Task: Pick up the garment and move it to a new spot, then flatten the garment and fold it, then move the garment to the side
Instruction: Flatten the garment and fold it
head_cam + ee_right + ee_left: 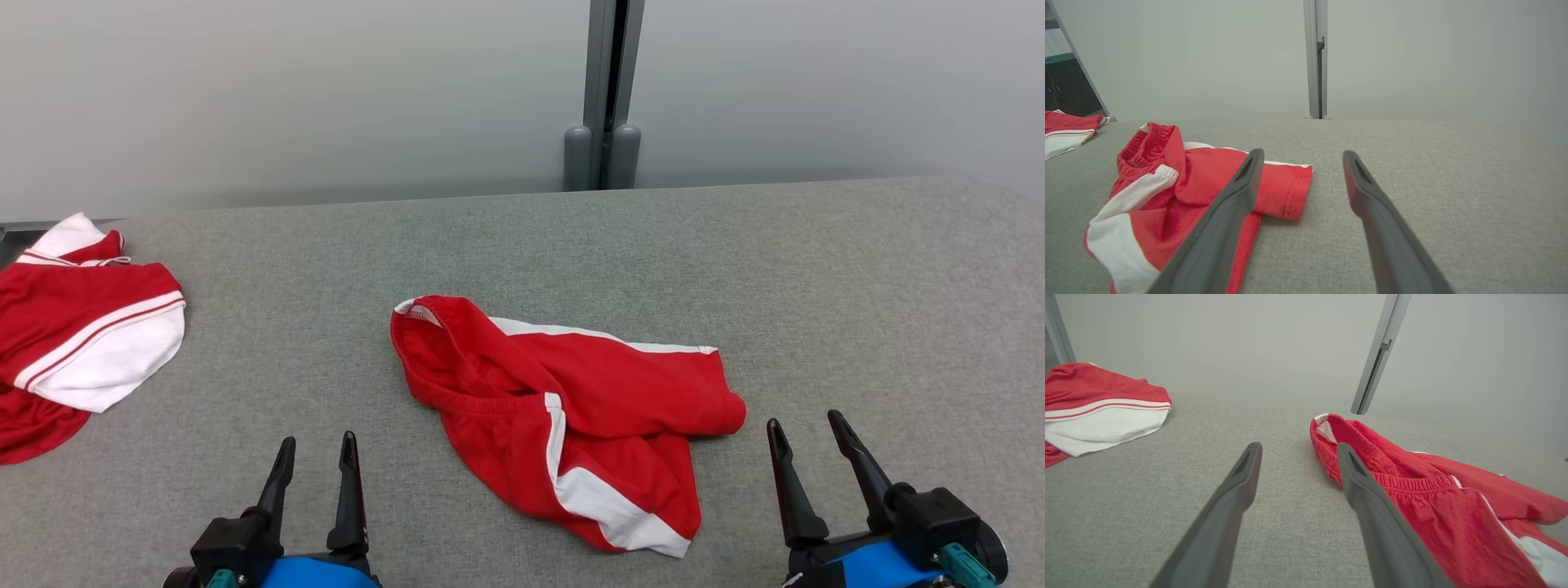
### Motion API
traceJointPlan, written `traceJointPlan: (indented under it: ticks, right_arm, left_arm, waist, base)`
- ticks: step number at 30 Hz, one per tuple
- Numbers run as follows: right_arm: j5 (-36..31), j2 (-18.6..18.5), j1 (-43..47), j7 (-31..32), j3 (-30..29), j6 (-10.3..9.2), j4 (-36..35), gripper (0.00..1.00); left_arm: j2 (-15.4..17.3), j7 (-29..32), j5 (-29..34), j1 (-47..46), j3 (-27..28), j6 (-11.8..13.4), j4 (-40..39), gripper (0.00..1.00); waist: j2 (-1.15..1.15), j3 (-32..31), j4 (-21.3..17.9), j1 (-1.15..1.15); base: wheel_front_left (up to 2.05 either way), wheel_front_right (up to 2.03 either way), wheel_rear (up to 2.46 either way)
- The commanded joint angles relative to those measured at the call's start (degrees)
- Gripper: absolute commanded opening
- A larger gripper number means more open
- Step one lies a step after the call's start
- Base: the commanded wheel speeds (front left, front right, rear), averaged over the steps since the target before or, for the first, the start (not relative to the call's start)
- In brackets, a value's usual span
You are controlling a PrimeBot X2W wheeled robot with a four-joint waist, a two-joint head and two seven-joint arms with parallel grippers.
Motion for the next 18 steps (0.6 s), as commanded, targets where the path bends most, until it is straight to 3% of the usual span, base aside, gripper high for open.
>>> traceJointPlan:
  ticks: [1,11,18]
  right_arm:
    - [-0.1,-0.2,-0.2,-0.2,-0.1,0.01,0.0,1.00]
    - [-0.3,-0.2,-0.9,-0.2,-0.4,0.01,0.3,1.00]
    - [-0.8,-0.2,-1.7,-0.2,-0.3,0.01,0.4,1.00]
  left_arm:
    - [0.0,-0.3,0.5,0.3,0.3,-0.2,0.1,1.00]
    - [0.3,-0.3,3.0,-2.8,-1.7,-1.0,1.8,1.00]
    - [0.4,7.0,6.7,-10.8,-10.9,-3.7,3.9,1.00]
  waist:
    - [0.00,0.0,0.0,0.00]
    - [0.00,0.5,-0.2,0.00]
    - [0.00,1.2,-0.5,0.00]
  base:
    - [0.00,0.00,0.00]
    - [0.00,0.00,0.00]
    - [0.00,0.00,0.00]
